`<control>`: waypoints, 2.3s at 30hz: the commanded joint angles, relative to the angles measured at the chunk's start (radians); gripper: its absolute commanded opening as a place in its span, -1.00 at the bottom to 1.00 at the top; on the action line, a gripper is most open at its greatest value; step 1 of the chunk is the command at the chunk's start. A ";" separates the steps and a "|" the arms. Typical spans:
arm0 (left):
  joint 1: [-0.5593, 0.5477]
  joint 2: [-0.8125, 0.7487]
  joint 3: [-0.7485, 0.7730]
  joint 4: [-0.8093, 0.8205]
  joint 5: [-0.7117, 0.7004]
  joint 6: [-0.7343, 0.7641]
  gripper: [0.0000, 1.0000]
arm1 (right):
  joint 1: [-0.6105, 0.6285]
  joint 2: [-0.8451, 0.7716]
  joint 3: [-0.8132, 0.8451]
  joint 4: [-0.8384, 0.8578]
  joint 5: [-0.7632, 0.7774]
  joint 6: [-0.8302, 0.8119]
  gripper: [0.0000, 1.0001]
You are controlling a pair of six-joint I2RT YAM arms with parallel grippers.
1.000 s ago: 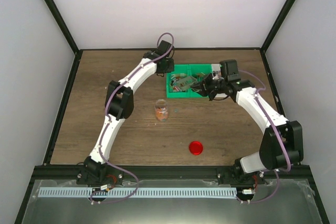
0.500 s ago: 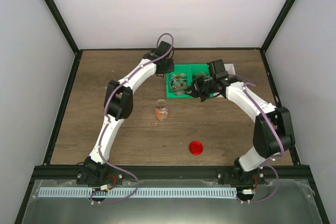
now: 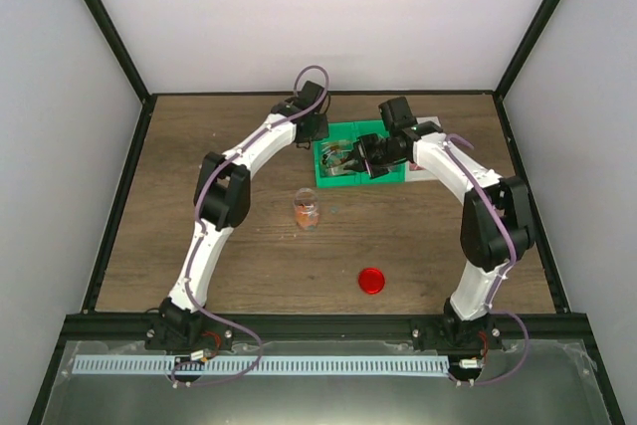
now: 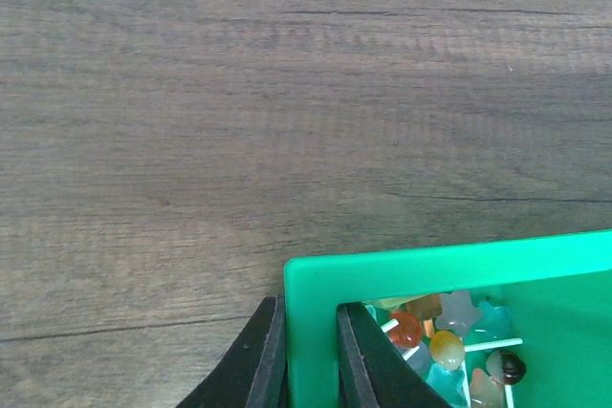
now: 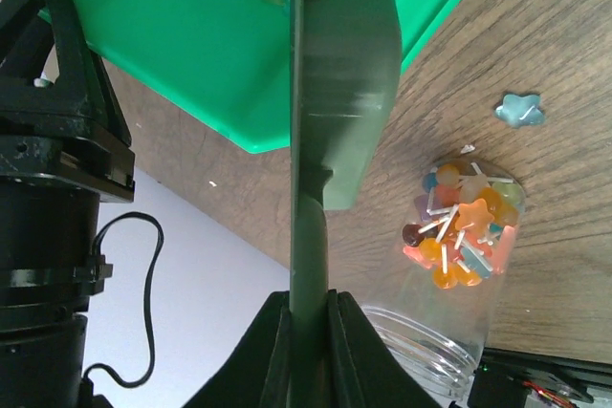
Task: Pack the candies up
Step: Scoop the fake candies from the storage box.
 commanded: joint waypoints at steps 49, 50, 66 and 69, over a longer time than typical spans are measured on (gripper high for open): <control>0.007 -0.026 -0.144 -0.063 -0.015 -0.007 -0.92 | 0.039 0.138 0.109 -0.165 0.042 0.069 -0.99; 0.007 -0.027 -0.146 -0.062 -0.013 -0.006 -0.92 | 0.041 0.146 0.102 -0.156 0.040 0.066 -0.99; 0.008 -0.017 -0.159 -0.055 0.044 0.088 -0.92 | 0.039 0.360 0.010 0.166 0.055 0.056 -0.99; 0.007 -0.024 -0.180 -0.054 0.035 0.094 -0.92 | 0.039 0.376 0.046 0.128 0.065 0.027 -0.99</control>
